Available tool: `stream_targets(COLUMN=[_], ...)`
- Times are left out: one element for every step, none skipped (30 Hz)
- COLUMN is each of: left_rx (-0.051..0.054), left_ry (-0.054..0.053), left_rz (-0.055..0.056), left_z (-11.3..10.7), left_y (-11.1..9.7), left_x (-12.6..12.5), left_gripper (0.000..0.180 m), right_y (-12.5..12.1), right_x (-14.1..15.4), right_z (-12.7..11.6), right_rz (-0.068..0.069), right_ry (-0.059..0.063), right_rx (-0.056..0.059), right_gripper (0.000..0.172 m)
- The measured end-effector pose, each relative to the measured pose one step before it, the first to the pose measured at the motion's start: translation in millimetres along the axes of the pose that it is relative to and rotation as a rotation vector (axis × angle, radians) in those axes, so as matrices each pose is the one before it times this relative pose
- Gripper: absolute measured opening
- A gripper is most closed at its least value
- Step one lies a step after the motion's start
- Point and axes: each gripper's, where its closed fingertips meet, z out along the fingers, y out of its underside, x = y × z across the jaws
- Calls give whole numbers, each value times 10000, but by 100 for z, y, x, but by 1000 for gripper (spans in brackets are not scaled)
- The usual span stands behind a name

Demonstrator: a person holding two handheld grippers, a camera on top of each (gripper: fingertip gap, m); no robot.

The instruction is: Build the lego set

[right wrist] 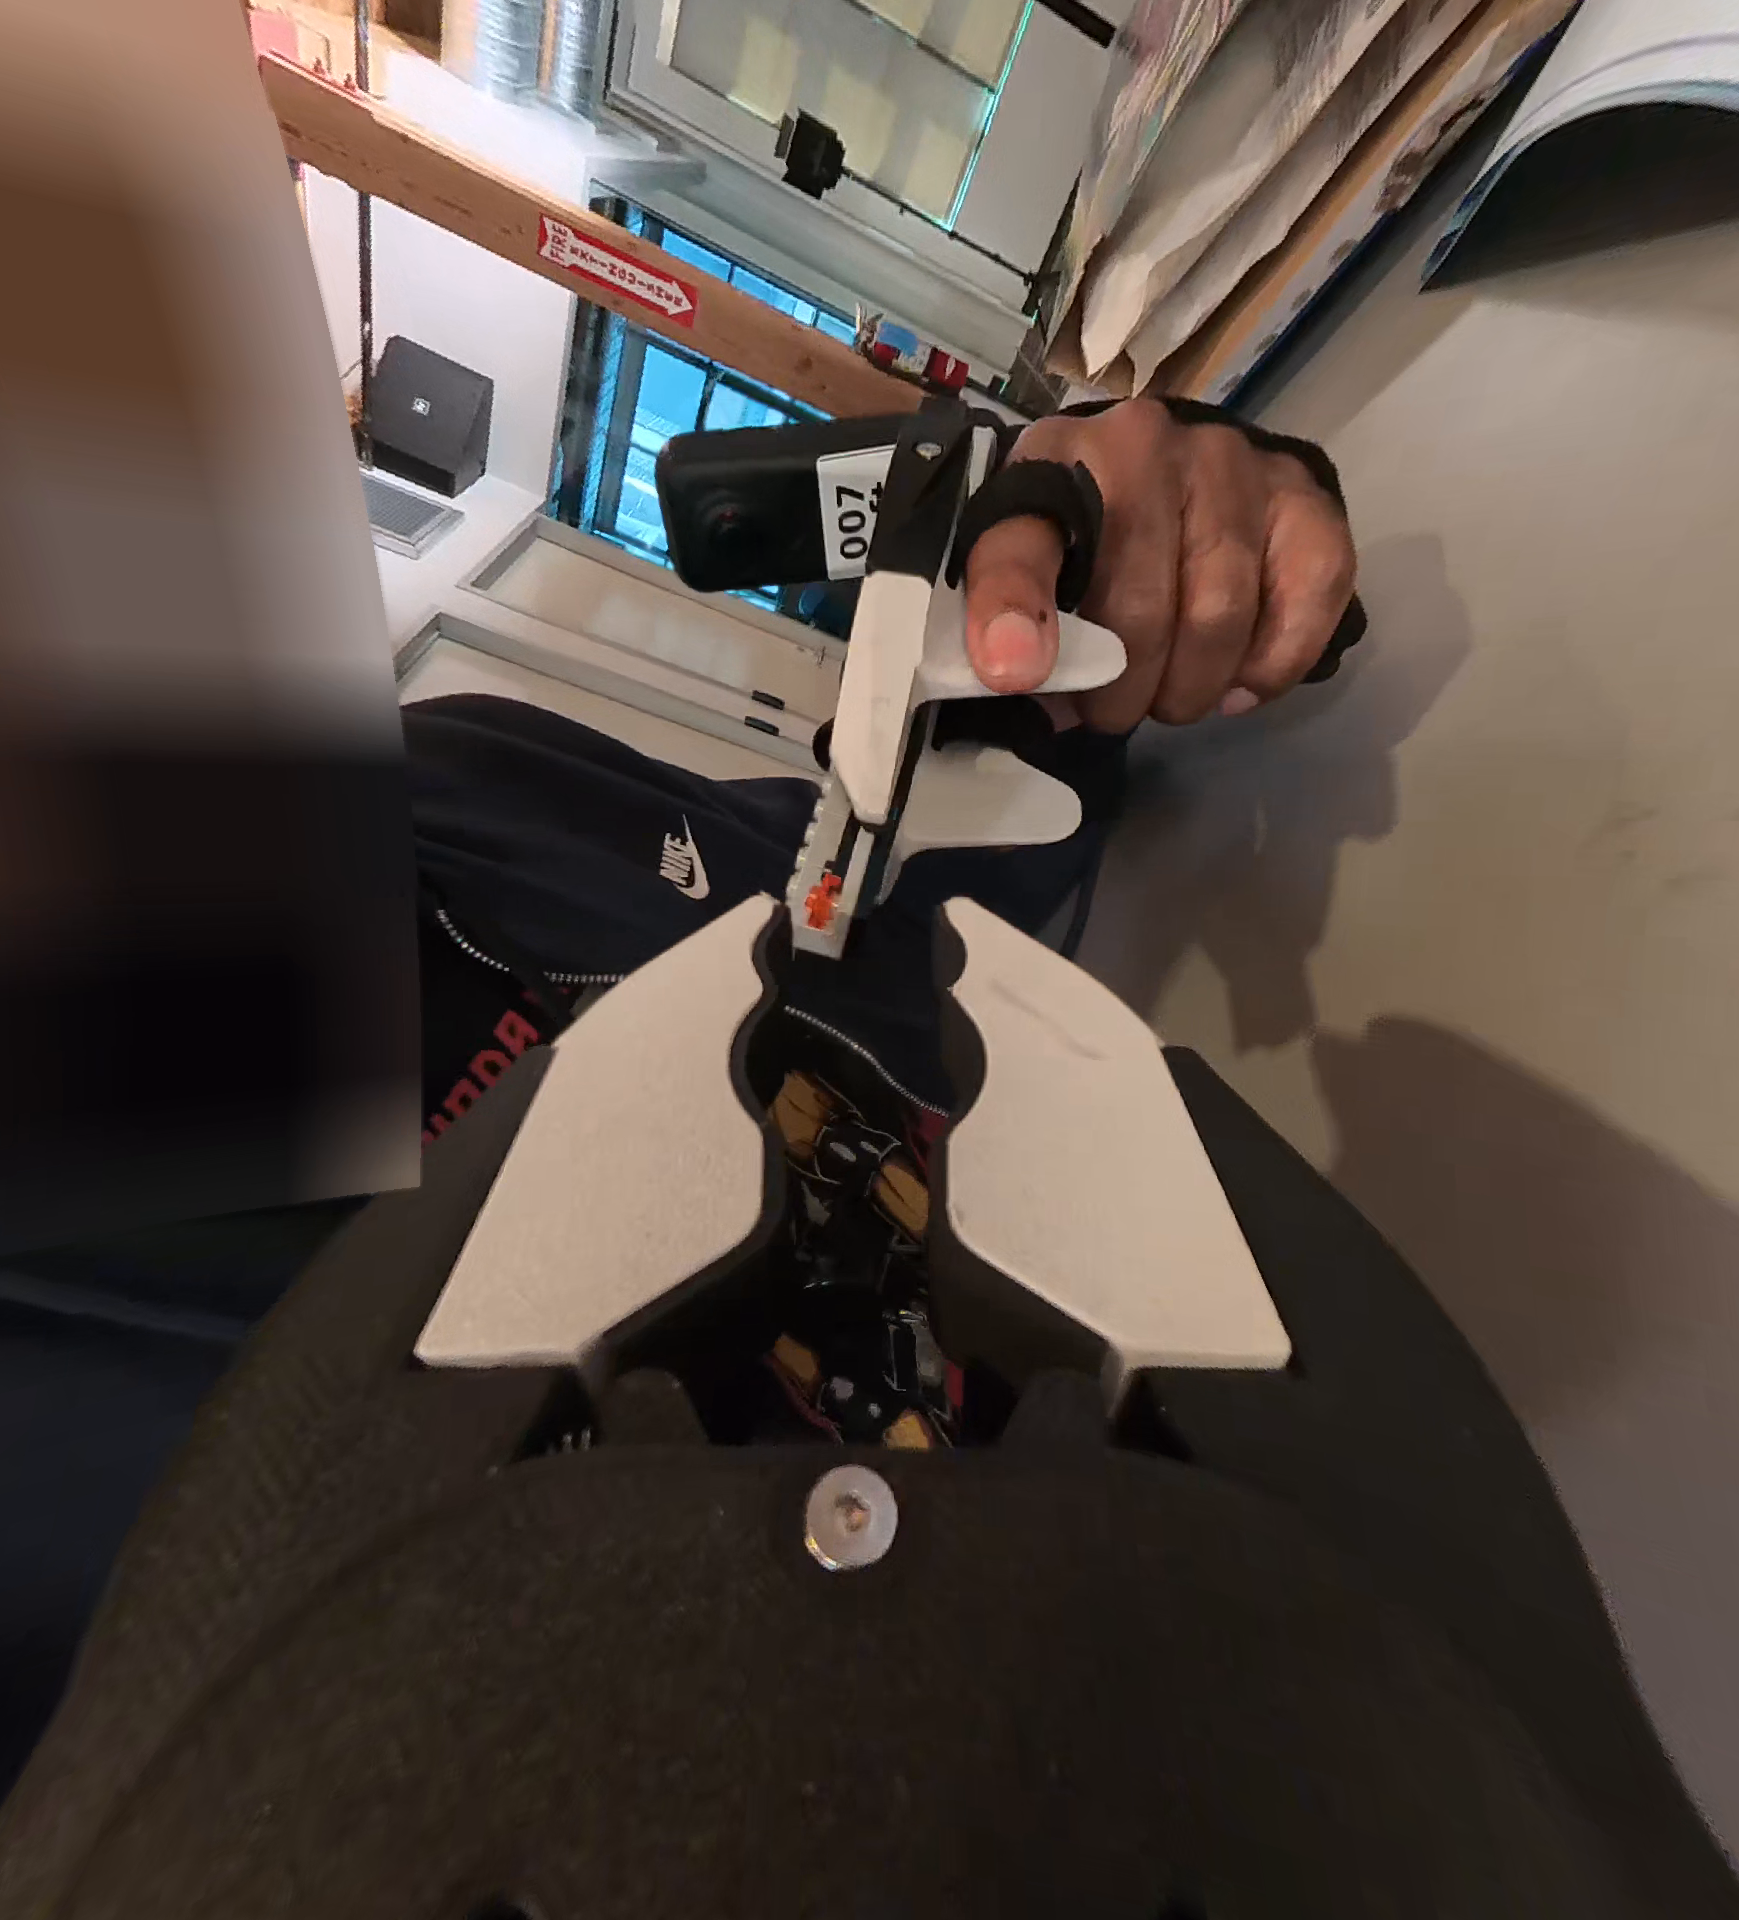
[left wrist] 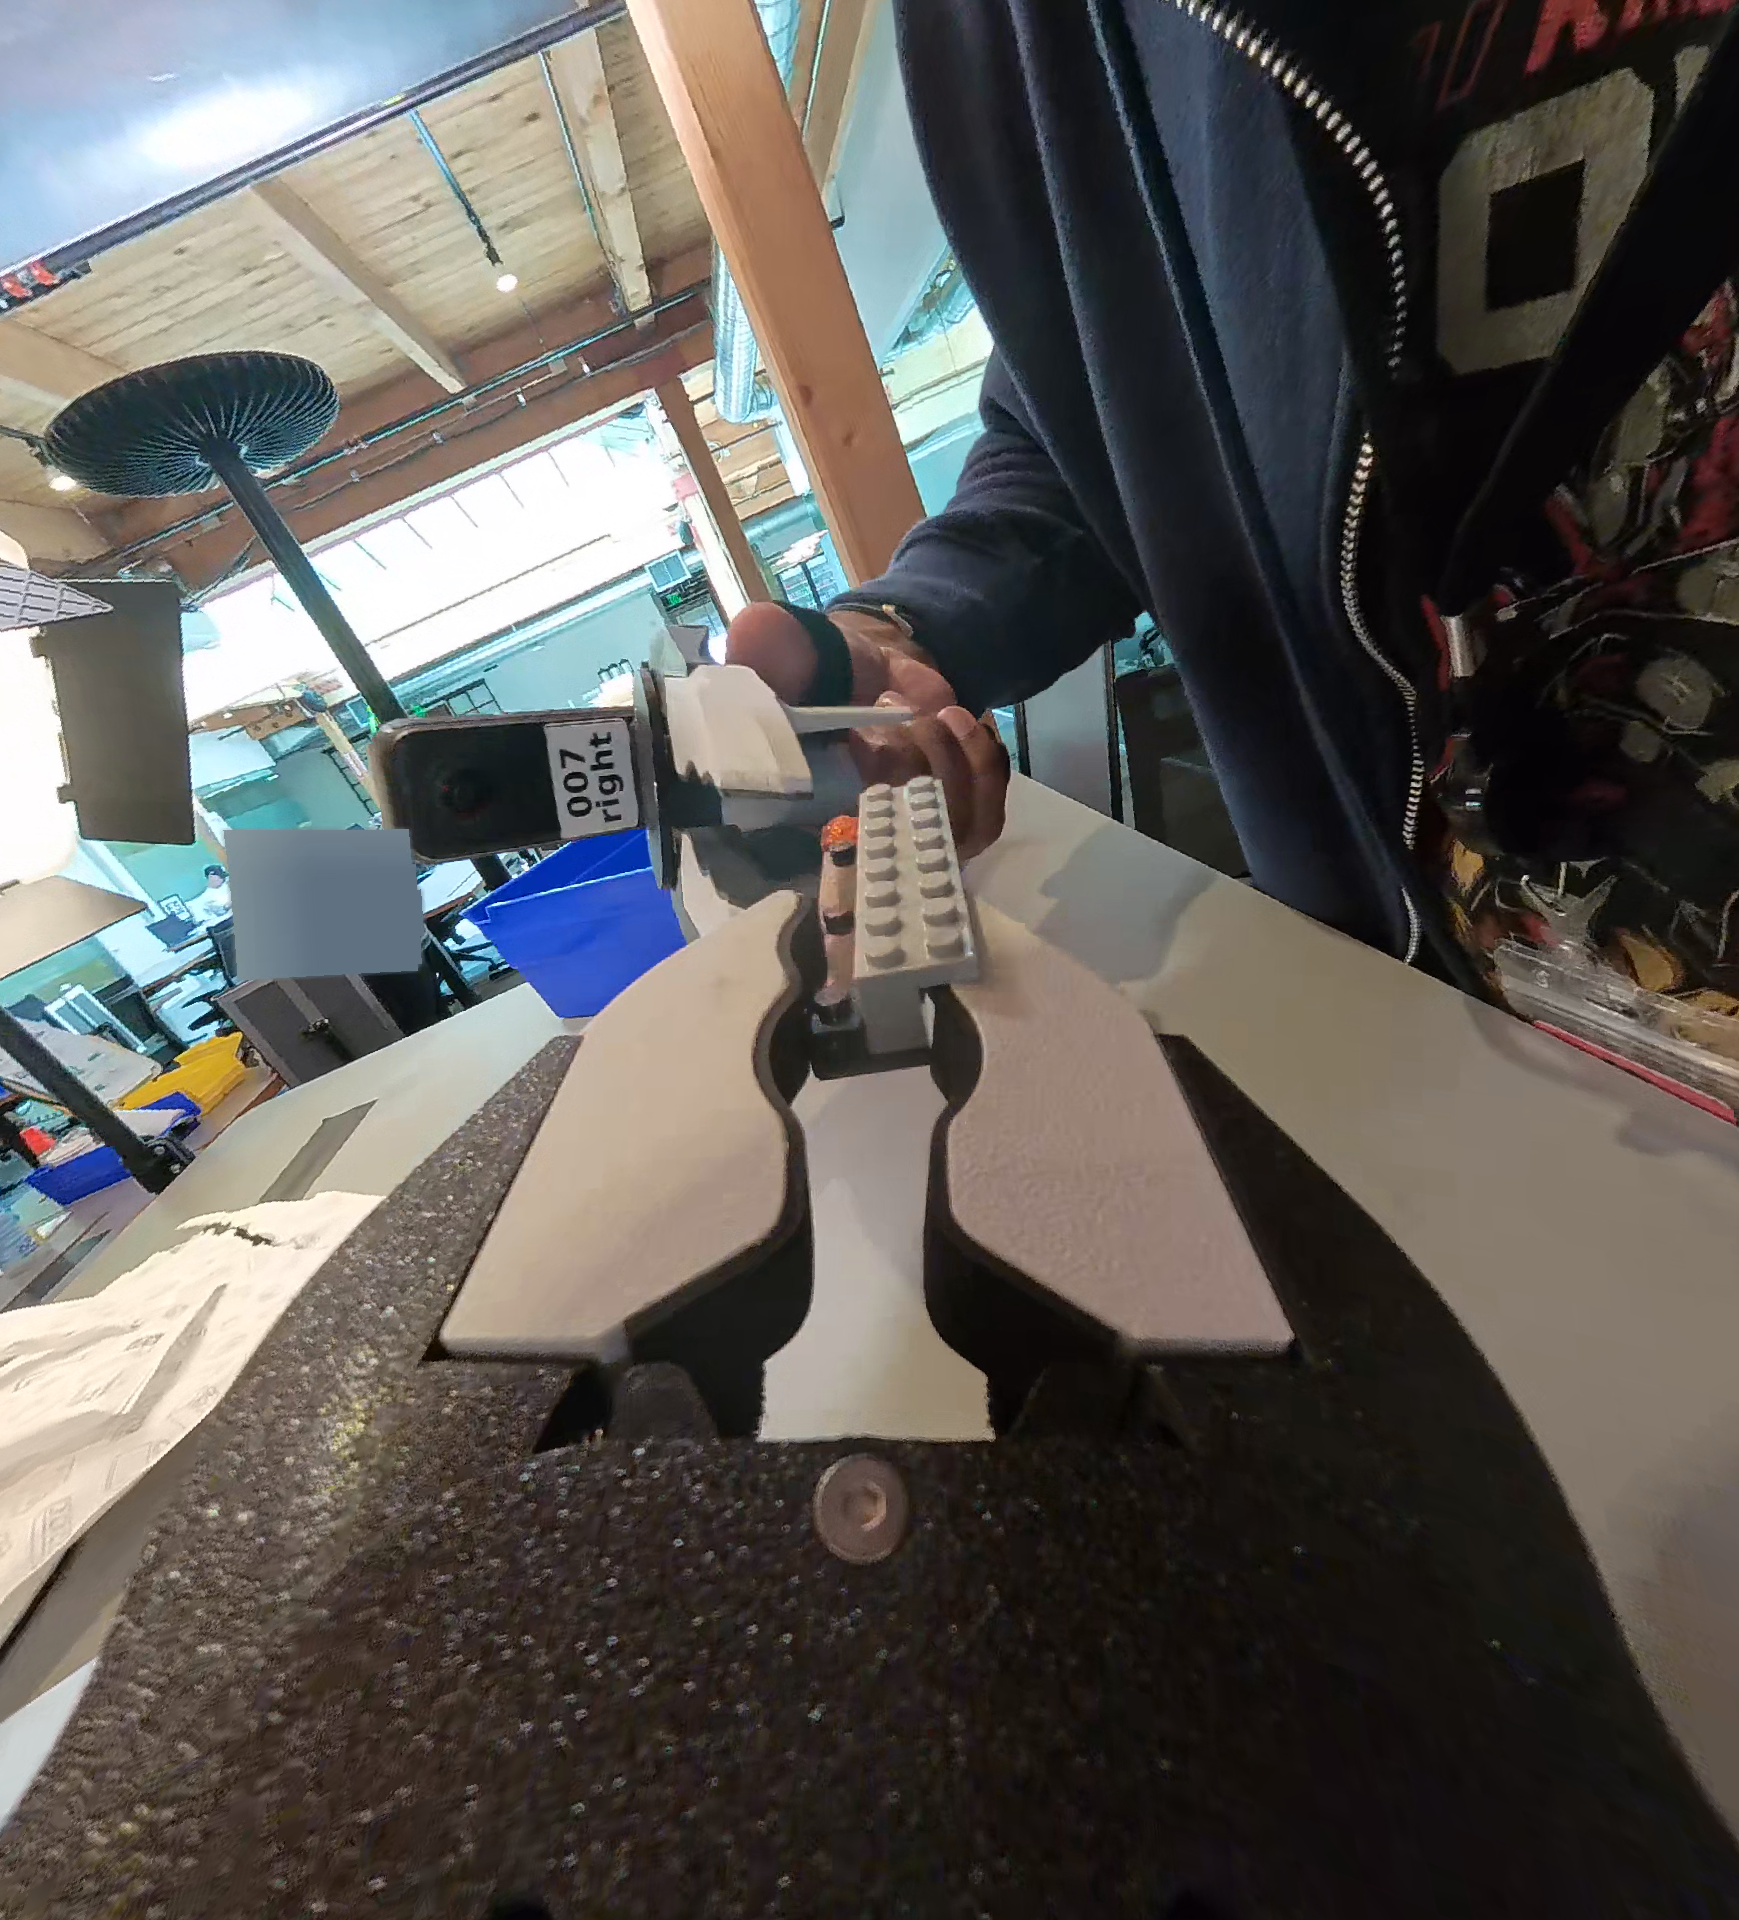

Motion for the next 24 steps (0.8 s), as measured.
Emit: stream_targets(left_rx=[-66, -76, -31, -27, -33, -39, -20, -18, -27, -55, -72, -74, -80, -71, -58, -52, -52, -59, -45, -23, -26, -15, -29, -20], left_ry=[29, 17, 24, 26, 19, 3, 7, -1, 7, 17, -1, 5, -5, 11, 5, 23, 22, 13, -5, 10, -14, -3, 12, -17], left_rz=[91, 54, 32, 2, 8, 21, 21, 41, 49, 59, 74, 70, 59, 54, 56, 48, 39, 53, 52, 26, 43, 40, 37, 54], left_z=[130, 121, 77, 58, 34, 17, 21, 19, 21, 48, 41, 42, 40, 27, 43, 41, 41, 33, 24, 5, 12, 9, 9, 4], left_y=[38, 68, 32, 46, 75, 66, 5, -29, -21, -11, 32, 51, 75, 63, 27, 19, 27, 32, 14, 1, -2, -14, 12, -5], left_x=[117, 79, 79, 51, 33, 15, 24, 19, 34, 58, 47, 43, 25, 45, 50, 56, 66, 51, 25, 29, -3, 12, 40, -4], left_gripper=[19, 19, 19, 19, 19, 19, 19, 19, 19, 19, 19, 19, 19, 19, 19, 19, 19, 19, 19, 19, 19, 19, 19, 19], right_y=[200, 262, 232, 186, 146, 132, 111, 55, 1, -6, 30, 64, 52, 53, 43, 31, 55, 57, 74, 61, 53, 49, 16, 14], right_x=[-110, 2, -8, -130, -94, 25, 51, 35, 35, 54, 65, 40, 11, -11, -10, -22, 46, 66, 55, 20, 31, 42, 32, -3], right_z=[173, 172, 153, 122, 93, 77, 55, 26, 11, 1, -9, -12, -37, -34, -17, -8, 7, 15, 31, 36, 37, 32, 16, 1], right_rz=[41, 7, 21, 69, 69, 5, -12, 35, 45, 24, 15, 10, 13, 13, -2, -2, 3, 3, 24, 24, 2, -9, -17, -25], right_ry=[-59, 1, -45, -139, -103, -2, 8, -18, -15, 5, 24, 20, 5, 13, 13, 9, 35, 36, 10, -9, -5, 18, 19, 11], right_rx=[-159, -186, -150, -92, -72, -69, -51, -21, 18, 27, -5, -26, -21, -24, -18, -16, -28, -29, -31, -24, -21, -25, -6, -3], right_gripper=[25, 25, 25, 25, 25, 25, 24, 24, 23, 22, 21, 20, 20, 19, 19, 18, 18, 17, 17, 16, 16, 15, 13, 13])
